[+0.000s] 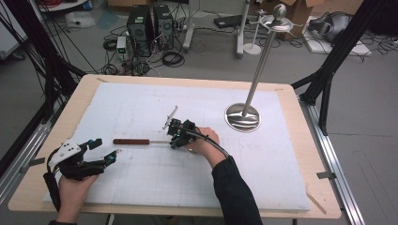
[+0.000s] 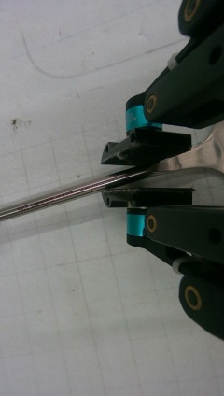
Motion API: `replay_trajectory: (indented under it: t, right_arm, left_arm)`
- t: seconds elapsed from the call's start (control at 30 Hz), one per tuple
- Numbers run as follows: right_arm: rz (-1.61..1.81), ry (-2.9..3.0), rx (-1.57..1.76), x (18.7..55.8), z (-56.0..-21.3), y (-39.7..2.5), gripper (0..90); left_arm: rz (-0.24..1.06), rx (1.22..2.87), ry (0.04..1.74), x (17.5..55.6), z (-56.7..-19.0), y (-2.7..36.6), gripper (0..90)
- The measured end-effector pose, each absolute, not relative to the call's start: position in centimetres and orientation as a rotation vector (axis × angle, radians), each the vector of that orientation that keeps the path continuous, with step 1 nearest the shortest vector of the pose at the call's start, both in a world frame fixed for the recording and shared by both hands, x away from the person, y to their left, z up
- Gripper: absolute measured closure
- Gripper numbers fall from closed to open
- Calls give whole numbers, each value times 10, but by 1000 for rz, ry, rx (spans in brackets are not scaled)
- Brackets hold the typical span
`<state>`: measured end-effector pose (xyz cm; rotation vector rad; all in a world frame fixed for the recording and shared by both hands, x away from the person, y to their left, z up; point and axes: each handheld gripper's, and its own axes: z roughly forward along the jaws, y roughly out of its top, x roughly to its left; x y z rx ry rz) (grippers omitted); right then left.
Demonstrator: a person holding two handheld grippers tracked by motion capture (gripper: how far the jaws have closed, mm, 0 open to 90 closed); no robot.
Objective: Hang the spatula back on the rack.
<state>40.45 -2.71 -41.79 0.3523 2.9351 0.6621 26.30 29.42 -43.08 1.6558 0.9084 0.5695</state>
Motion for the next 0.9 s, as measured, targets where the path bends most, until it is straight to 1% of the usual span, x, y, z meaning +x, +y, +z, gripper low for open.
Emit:
replay_trajectory:
  t: [0.1, 0.23, 0.33, 0.63, 0.9]
  right_arm:
    - [590, 2936, 333, 402, -416, -21, 779]
    - [582, 2936, 327, 402, -416, -20, 789]
    - [577, 2941, 323, 401, -416, -19, 839]
    - [651, 2930, 361, 400, -417, -26, 843]
    - [744, 2899, 413, 397, -412, -46, 843]
  left_arm:
    - [569, 1658, 910, 263, -431, 293, 204]
    - [569, 1660, 908, 263, -431, 294, 204]
    - [567, 1661, 909, 263, -431, 295, 204]
    - [571, 1655, 908, 262, -431, 295, 204]
    - [570, 1659, 911, 262, -431, 295, 204]
